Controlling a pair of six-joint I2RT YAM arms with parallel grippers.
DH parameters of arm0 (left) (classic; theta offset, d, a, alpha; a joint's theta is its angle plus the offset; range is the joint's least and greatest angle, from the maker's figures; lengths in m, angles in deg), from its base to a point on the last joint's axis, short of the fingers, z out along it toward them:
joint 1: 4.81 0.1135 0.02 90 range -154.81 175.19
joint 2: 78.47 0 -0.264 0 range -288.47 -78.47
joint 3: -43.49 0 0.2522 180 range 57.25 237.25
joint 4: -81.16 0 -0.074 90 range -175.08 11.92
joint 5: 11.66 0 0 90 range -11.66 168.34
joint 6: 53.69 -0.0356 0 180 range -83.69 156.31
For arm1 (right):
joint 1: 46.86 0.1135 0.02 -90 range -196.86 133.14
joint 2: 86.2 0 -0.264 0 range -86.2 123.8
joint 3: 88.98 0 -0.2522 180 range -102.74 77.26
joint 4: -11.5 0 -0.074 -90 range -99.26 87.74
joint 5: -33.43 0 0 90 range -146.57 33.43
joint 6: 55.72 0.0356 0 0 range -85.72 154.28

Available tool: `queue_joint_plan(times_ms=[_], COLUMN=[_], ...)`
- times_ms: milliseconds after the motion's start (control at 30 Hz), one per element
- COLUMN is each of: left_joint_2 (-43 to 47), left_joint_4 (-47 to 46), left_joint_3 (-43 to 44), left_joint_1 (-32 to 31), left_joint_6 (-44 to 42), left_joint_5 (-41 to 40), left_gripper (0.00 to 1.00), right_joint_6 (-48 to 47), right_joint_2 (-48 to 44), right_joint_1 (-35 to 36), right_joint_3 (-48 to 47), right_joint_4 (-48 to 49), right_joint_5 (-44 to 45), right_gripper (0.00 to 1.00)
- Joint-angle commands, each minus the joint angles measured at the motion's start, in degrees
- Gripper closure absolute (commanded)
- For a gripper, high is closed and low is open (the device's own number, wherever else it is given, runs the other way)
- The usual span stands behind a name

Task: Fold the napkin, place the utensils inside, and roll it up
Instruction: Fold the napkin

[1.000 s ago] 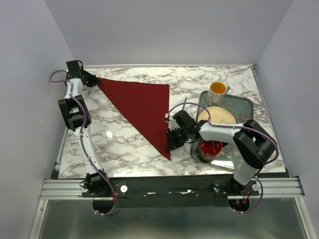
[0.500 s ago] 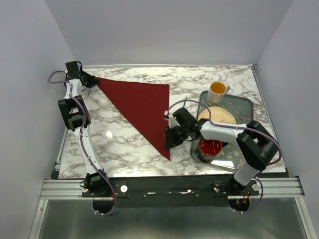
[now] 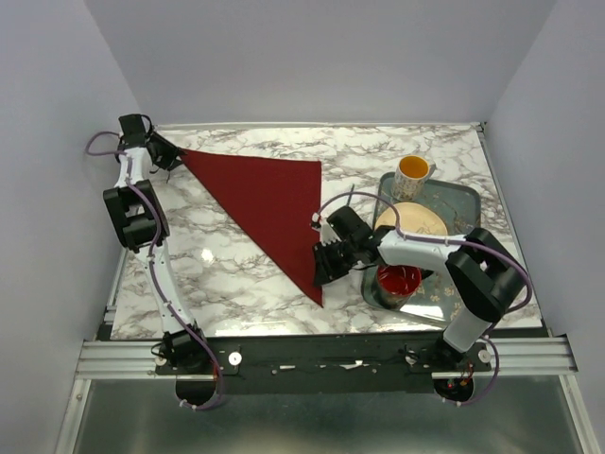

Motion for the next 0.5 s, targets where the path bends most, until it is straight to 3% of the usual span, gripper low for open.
queue_joint_plan(times_ms=[0, 100, 233, 367, 467], left_joint_2=[15.1, 22.3, 32.2, 38.0, 41.0], left_joint_4=[-0.2, -2.4, -8.5, -13.4, -15.0], left_joint_3=[-8.6, -19.5, -34.0, -48.4, -54.5], left_joint_1=[-0.8, -3.7, -8.4, -13.5, -17.5], left_joint_6=[-5.1, -5.8, -5.6, -4.4, -4.4], left_joint_5=[-3.5, -3.4, -2.7, 1.1, 2.4], left_gripper=[0.58, 0.60, 0.63, 0.69, 0.72], right_joint_6=[-2.2, -2.1, -1.0, -0.2, 0.8], right_joint_2=[1.4, 6.3, 11.6, 17.0, 20.8], right_joint_1=[0.4, 0.3, 0.3, 0.3, 0.3], right_joint_3=[-8.8, -15.1, -23.0, -29.8, -35.0], right_joint_4=[-1.7, -2.3, -2.4, -2.4, -2.5], right_joint_5=[0.0, -2.3, -5.8, -9.4, -10.9], right_gripper=[0.59, 0.52, 0.52, 0.54, 0.61])
